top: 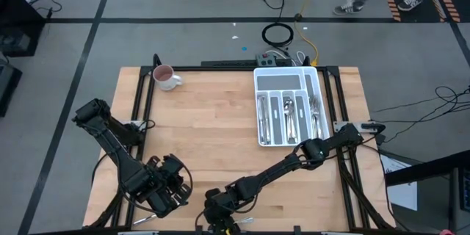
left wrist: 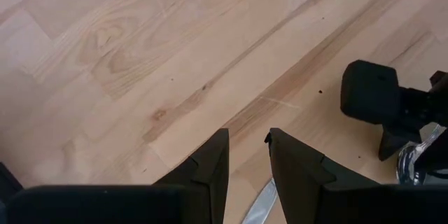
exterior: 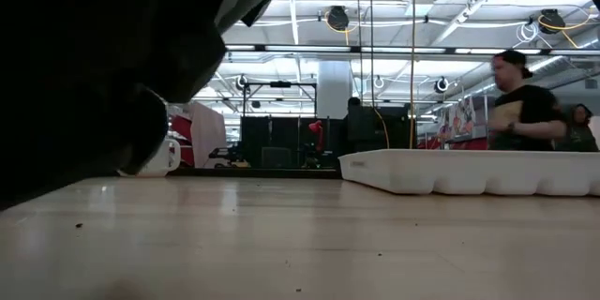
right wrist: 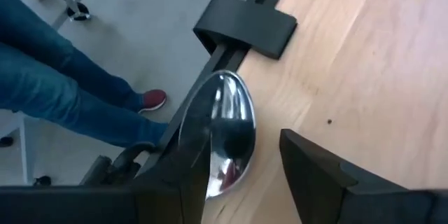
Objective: Sort silverware
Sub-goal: Put the spoon in the middle section of the silverware tray
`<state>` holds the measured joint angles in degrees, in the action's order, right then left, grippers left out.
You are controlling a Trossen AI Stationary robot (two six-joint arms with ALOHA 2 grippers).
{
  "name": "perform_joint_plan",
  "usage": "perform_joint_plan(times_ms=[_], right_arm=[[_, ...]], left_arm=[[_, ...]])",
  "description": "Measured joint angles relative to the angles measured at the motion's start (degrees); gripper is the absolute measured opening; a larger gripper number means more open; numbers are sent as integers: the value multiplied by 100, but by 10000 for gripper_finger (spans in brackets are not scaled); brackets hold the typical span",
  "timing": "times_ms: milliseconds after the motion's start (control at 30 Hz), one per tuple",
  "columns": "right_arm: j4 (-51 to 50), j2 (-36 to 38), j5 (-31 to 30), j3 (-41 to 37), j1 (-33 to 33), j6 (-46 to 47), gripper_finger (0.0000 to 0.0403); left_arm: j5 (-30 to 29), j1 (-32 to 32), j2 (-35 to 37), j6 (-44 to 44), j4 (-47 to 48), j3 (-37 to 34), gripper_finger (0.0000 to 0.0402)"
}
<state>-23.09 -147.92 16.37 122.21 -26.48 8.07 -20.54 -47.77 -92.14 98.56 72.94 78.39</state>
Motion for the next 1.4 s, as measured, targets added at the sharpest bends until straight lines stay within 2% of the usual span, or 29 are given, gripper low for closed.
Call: perform_joint_plan(times_ms=[167,433,700,1067,1400], right_arm=[[-305,4,-364,13,-7,-53,126],[-889,34,-834,22,34,-155,10],[-1723,46,-1293,26,183,118,3],[-3122,182,-1377,31,545,164,1],[-4726,644,-2223,-41,898,-190,1]], left_arm=[[-12,0,0,-31,18,-2,107],[-185,0,0,-35,31,-2,107],[-229,2,0,-37,64,-2,107],[-395,0,0,-46,113,-2,107],[-528,0,0,-201,206,-2,107]])
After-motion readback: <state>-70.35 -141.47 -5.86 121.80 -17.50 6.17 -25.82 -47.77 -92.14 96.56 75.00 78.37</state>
